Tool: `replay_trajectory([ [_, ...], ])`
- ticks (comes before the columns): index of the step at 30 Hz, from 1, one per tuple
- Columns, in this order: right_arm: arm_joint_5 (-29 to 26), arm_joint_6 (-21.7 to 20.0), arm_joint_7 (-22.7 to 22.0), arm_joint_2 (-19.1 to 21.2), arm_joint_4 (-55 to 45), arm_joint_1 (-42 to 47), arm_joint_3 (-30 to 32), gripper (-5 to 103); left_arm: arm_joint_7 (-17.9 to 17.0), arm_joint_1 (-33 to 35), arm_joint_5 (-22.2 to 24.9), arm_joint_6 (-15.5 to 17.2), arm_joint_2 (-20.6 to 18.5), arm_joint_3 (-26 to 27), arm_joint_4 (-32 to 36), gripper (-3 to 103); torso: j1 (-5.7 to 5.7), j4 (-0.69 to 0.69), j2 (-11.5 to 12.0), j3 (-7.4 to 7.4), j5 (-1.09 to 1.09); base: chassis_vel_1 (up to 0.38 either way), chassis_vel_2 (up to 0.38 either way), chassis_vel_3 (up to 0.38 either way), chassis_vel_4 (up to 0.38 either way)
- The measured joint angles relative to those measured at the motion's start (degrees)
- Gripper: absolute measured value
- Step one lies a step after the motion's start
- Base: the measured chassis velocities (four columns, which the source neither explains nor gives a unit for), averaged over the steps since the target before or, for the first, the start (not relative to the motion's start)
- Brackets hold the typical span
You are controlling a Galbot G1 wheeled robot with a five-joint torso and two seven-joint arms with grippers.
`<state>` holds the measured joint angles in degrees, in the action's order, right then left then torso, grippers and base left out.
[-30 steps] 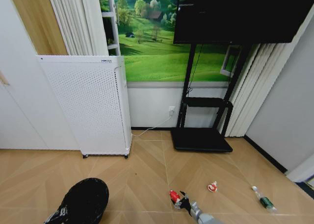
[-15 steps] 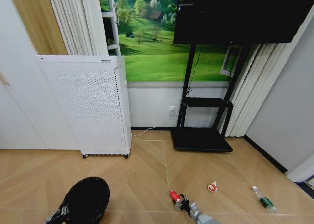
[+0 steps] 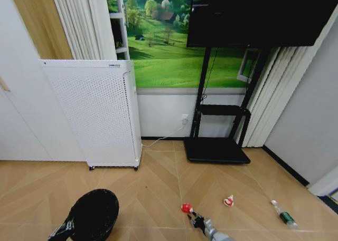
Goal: Pick up the trash bin and place the garbage on the floor into it.
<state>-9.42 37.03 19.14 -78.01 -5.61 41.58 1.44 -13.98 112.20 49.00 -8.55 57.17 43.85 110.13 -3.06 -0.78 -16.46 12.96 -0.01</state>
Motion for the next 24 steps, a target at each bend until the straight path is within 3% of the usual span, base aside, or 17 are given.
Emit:
replay_trajectory([
  [8,1.8,4.1,-0.1,2.7,-1.6,1.2,0.7,-2,-1.2,-2.5,1.6,0.3,-2.0,-1.8,-1.3,6,0.00,-0.01,0.0,0.00,0.02,0.000,0.000,0.000,0.000],
  [10,1.7,4.7,-0.3,2.8,-2.0,1.7,1.0,3,-1.3,-2.7,1.7,0.3,-2.1,-2.1,-1.3,6,0.00,-0.01,0.0,0.00,0.01,0.000,0.000,0.000,0.000],
  [13,1.4,5.7,-1.0,2.8,-3.1,2.9,1.1,18,-1.4,-2.9,1.7,0.4,-2.2,-2.5,-1.4,6,0.00,0.01,0.0,0.00,0.01,0.000,0.000,0.000,0.000],
  [17,1.1,6.4,-1.7,2.8,-3.5,3.4,1.0,24,-1.4,-2.9,1.7,0.4,-2.2,-2.5,-1.4,6,0.00,0.00,0.0,0.00,0.01,0.000,0.000,0.000,0.000],
  [18,1.0,6.6,-1.9,2.7,-3.7,3.5,1.0,35,-1.4,-2.9,1.7,0.4,-2.2,-2.5,-1.4,6,0.00,0.00,0.0,0.00,0.01,0.000,0.000,0.000,0.000],
  [19,0.8,6.9,-2.2,2.7,-4.0,3.7,0.9,35,-1.4,-2.8,1.7,0.4,-2.3,-2.5,-1.4,6,0.00,0.00,0.0,0.00,0.01,0.000,0.000,0.000,0.000],
  [20,0.6,7.4,-2.5,2.7,-4.7,4.0,0.7,46,-1.3,-2.7,1.7,0.4,-2.3,-2.4,-1.4,6,0.00,0.00,0.0,0.00,0.01,0.000,0.000,0.000,0.000],
  [22,0.5,7.8,-2.8,2.7,-5.4,4.4,0.3,46,-1.3,-2.6,1.7,0.4,-2.3,-2.3,-1.3,6,0.00,0.01,0.0,0.00,0.01,0.000,0.000,0.000,0.000],
  [24,0.4,8.7,-3.3,2.7,-7.5,5.1,-1.4,57,-1.1,-2.4,1.7,0.3,-2.4,-2.0,-1.4,6,0.00,0.00,0.0,0.00,0.01,0.000,0.000,0.000,0.000],
])
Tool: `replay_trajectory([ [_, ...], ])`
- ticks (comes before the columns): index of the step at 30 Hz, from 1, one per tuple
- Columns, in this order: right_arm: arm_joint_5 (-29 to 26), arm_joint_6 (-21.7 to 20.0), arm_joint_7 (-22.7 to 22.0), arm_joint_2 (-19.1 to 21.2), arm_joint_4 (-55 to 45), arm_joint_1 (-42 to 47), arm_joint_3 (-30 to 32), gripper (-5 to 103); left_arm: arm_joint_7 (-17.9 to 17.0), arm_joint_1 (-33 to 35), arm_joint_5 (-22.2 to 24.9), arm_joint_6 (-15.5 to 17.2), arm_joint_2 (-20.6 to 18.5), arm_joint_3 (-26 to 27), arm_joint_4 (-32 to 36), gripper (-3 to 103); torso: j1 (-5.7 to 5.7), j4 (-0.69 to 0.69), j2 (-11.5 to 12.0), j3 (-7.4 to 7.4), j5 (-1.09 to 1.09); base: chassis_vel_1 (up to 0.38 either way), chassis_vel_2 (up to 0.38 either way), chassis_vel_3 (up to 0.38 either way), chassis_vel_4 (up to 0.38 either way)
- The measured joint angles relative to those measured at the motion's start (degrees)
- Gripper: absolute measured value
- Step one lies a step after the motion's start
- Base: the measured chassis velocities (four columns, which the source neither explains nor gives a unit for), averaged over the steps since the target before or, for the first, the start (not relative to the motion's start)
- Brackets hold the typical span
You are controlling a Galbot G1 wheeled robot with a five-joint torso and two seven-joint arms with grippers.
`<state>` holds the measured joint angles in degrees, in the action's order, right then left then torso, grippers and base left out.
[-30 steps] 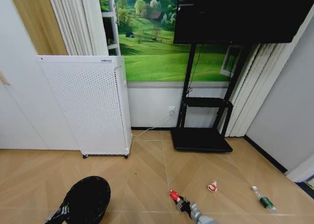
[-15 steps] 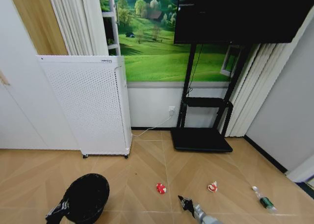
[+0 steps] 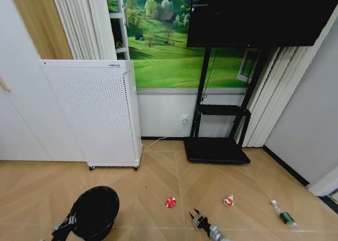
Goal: Pick up the trash bin and place the garbage on the floor into it.
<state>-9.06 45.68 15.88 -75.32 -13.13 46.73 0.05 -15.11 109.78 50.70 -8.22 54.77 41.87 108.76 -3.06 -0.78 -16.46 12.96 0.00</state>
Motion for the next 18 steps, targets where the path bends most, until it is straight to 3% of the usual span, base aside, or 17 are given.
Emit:
replay_trajectory([
  [4,0.0,0.1,-0.3,-0.3,-1.0,-0.1,-1.3,68,0.0,0.1,-0.1,-0.1,0.0,0.2,-0.1,6,0.00,0.01,0.0,0.00,0.00,0.000,0.000,0.000,0.000],
  [10,-0.9,0.1,-0.4,-1.3,-0.8,-2.3,-4.0,95,0.3,0.8,-0.1,-0.3,0.4,1.0,0.1,6,0.00,0.00,0.0,0.00,0.00,0.000,0.000,0.000,0.000],
  [18,-0.3,-2.3,-3.2,-2.8,0.6,-4.9,-5.8,100,-0.2,1.6,-0.2,-0.5,1.2,2.2,-0.1,6,0.00,0.00,0.0,0.00,0.01,0.000,0.000,0.000,0.000],
])
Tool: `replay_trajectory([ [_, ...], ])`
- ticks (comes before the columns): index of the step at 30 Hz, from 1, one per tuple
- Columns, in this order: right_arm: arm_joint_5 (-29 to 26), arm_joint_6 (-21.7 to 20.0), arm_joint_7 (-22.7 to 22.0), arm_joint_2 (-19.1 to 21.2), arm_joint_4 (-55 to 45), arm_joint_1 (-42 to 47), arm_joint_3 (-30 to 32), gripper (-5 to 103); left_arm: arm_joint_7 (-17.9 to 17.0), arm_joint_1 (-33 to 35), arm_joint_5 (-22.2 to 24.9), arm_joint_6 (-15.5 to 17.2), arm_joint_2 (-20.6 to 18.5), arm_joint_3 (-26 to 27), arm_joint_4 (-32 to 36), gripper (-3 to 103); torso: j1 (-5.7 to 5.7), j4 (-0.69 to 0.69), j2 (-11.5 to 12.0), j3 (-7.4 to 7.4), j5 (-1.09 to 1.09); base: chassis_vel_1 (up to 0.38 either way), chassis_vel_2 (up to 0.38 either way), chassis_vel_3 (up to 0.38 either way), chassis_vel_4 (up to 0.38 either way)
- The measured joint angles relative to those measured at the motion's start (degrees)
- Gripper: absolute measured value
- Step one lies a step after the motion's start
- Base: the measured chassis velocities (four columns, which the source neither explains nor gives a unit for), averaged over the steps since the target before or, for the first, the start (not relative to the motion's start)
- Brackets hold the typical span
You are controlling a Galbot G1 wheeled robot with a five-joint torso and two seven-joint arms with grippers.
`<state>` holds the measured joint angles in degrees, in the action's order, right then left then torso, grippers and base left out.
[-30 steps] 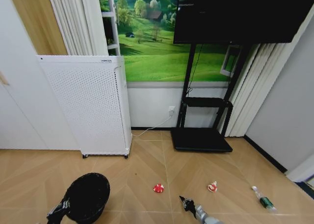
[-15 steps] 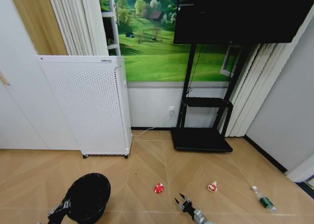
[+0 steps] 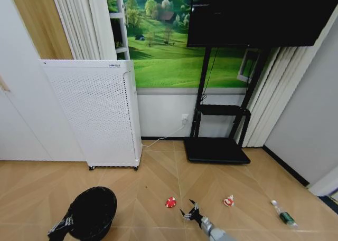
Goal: Pick up the trash bin and place the garbage on the floor into it.
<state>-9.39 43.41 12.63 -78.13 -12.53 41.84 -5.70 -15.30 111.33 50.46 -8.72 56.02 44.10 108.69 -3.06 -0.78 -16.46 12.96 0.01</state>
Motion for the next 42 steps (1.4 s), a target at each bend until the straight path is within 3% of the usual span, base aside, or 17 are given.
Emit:
replay_trajectory([
  [12,-5.0,-5.0,1.8,-5.1,4.8,-2.6,2.5,100,0.0,2.1,-0.7,-0.6,1.6,1.6,0.1,6,0.00,0.00,0.0,0.00,0.00,0.000,0.000,0.000,0.000],
  [27,-4.6,-6.1,5.4,-8.7,7.9,-5.1,6.0,100,0.0,2.2,-1.3,-0.9,2.6,1.5,0.2,6,0.00,0.01,0.0,0.00,0.00,0.000,0.000,0.000,0.000],
  [29,-0.3,-5.0,3.3,-9.2,7.9,-5.5,6.1,100,0.1,2.1,-1.5,-1.0,2.7,1.3,0.1,6,0.00,0.01,0.0,0.00,-0.01,0.000,0.000,0.000,0.000],
  [30,6.6,-3.1,1.8,-8.9,7.1,-5.8,6.7,100,0.1,2.0,-1.5,-1.1,2.7,1.2,0.0,6,0.00,0.01,0.0,0.00,-0.02,0.000,0.000,0.000,0.000],
  [31,6.6,-3.1,1.8,-8.9,7.1,-5.8,6.7,100,0.1,2.0,-1.5,-1.1,2.7,1.2,0.0,6,0.00,0.01,0.0,0.00,-0.02,0.000,0.000,0.000,0.000],
  [33,19.8,-0.3,-1.5,-8.2,5.1,-6.4,7.5,100,0.1,1.7,-1.5,-1.1,2.8,0.8,-0.1,6,0.00,0.01,0.0,-0.01,0.02,0.000,0.000,0.000,0.000],
  [34,23.5,0.3,-3.3,-8.1,4.7,-6.6,7.6,100,0.1,1.5,-1.5,-1.1,2.9,0.6,-0.1,6,0.00,0.01,0.0,-0.01,0.01,0.000,0.000,0.000,0.000],
  [37,27.8,0.2,-6.9,-7.5,4.5,-6.4,6.2,100,0.1,1.1,-1.5,-1.1,3.1,0.1,-0.1,6,0.00,0.01,0.0,0.00,-0.02,0.000,0.000,0.000,0.000],
  [42,31.3,-1.0,-9.1,-6.6,4.9,-6.1,4.4,100,0.1,0.9,-1.7,-1.1,3.4,-0.3,-0.5,6,0.00,-0.02,0.0,0.00,-0.02,0.000,0.000,0.000,0.000],
])
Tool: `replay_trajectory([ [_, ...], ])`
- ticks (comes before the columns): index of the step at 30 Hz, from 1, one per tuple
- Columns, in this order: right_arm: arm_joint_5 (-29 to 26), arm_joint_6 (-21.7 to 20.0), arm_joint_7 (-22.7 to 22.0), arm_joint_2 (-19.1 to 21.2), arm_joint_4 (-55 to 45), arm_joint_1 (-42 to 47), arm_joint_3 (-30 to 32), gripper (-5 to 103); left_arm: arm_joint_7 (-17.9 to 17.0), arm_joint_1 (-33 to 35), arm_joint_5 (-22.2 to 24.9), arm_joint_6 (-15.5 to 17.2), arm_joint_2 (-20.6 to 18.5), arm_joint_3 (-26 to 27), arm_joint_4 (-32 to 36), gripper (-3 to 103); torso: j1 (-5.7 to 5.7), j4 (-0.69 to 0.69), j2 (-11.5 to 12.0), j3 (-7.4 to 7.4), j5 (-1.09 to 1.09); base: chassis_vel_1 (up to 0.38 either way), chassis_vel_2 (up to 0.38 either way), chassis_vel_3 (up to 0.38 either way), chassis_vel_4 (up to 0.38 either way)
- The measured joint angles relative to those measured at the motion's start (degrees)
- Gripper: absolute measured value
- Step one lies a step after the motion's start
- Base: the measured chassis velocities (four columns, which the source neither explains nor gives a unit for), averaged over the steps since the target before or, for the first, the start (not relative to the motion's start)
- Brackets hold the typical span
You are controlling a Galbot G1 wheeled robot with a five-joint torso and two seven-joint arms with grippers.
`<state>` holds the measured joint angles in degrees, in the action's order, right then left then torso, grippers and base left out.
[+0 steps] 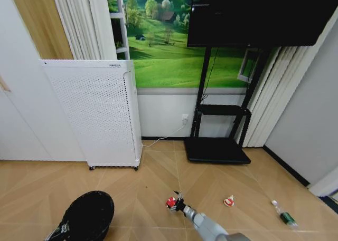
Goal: Pick up the trash bin and place the garbage on the floor into it.
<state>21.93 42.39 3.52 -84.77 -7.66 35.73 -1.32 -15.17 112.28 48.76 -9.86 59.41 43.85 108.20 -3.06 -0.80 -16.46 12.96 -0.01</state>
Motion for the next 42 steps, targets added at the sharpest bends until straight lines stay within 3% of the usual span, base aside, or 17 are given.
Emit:
replay_trajectory([
  [4,4.2,-0.6,-3.1,-0.2,0.1,-0.5,-1.1,100,0.0,-0.2,-0.1,-0.1,0.2,-0.3,-0.3,6,0.00,0.03,0.0,0.00,0.01,0.000,0.000,0.000,0.000],
  [9,1.0,-0.6,-1.7,-1.0,2.0,-1.2,-1.2,100,0.1,-0.3,-0.2,-0.1,0.3,-0.4,-0.3,6,0.00,0.03,0.0,0.00,0.01,0.000,0.000,0.000,0.000],
  [11,-5.0,-0.7,3.0,-1.5,3.6,-1.4,-0.7,100,0.2,-0.2,-0.2,-0.2,0.3,-0.2,-0.4,6,0.00,0.02,0.0,0.00,0.01,0.000,0.000,0.000,0.000],
  [12,-5.0,-0.7,3.0,-1.5,3.6,-1.4,-0.7,100,0.2,-0.2,-0.2,-0.2,0.3,-0.2,-0.4,6,0.00,0.02,0.0,0.00,0.01,0.000,0.000,0.000,0.000],
  [14,-15.5,-1.4,8.4,-2.4,5.3,-1.7,1.1,100,0.4,-0.1,-0.4,-0.3,0.4,-0.2,-0.7,6,0.00,0.01,0.0,0.00,0.01,0.000,0.000,0.000,0.000],
  [15,-15.5,-1.4,8.4,-2.4,5.3,-1.7,1.1,100,0.4,-0.1,-0.4,-0.3,0.4,-0.2,-0.7,6,0.00,0.01,0.0,0.00,0.01,0.000,0.000,0.000,0.000],
  [17,-24.0,-3.6,13.0,-3.4,6.5,-2.3,5.8,100,0.4,-0.4,-0.6,-0.3,0.5,-0.6,-1.1,6,0.00,0.04,0.0,0.00,0.01,0.000,0.000,0.000,0.000],
  [18,-24.0,-3.6,13.0,-3.4,6.5,-2.3,5.8,100,0.4,-0.4,-0.6,-0.3,0.5,-0.6,-1.1,6,0.00,0.04,0.0,0.00,0.01,0.000,0.000,0.000,0.000],
  [22,-32.4,-7.1,17.3,-4.0,6.7,-2.5,11.3,100,0.2,-0.9,-0.6,-0.3,0.4,-1.3,-1.2,6,0.00,0.02,0.0,0.00,0.01,0.000,0.000,0.000,0.000],
  [35,-36.4,-10.0,18.1,-5.5,7.3,-3.1,19.4,100,0.1,-1.2,-0.8,-0.3,0.4,-1.9,-1.3,6,0.00,0.02,0.0,0.00,0.02,0.000,0.000,0.000,0.000],
  [38,-37.7,-11.3,17.2,-6.0,8.1,-3.6,27.0,100,0.1,-1.1,-0.9,-0.3,0.4,-1.8,-1.3,6,0.00,0.03,0.0,0.00,0.02,0.000,0.000,0.000,0.000],
  [42,-38.0,-11.4,15.2,-5.6,8.0,-0.9,31.0,100,0.2,-1.4,-0.9,-0.4,0.3,-2.0,-1.7,6,0.00,0.00,0.0,0.00,0.01,0.000,0.000,0.000,0.000],
])
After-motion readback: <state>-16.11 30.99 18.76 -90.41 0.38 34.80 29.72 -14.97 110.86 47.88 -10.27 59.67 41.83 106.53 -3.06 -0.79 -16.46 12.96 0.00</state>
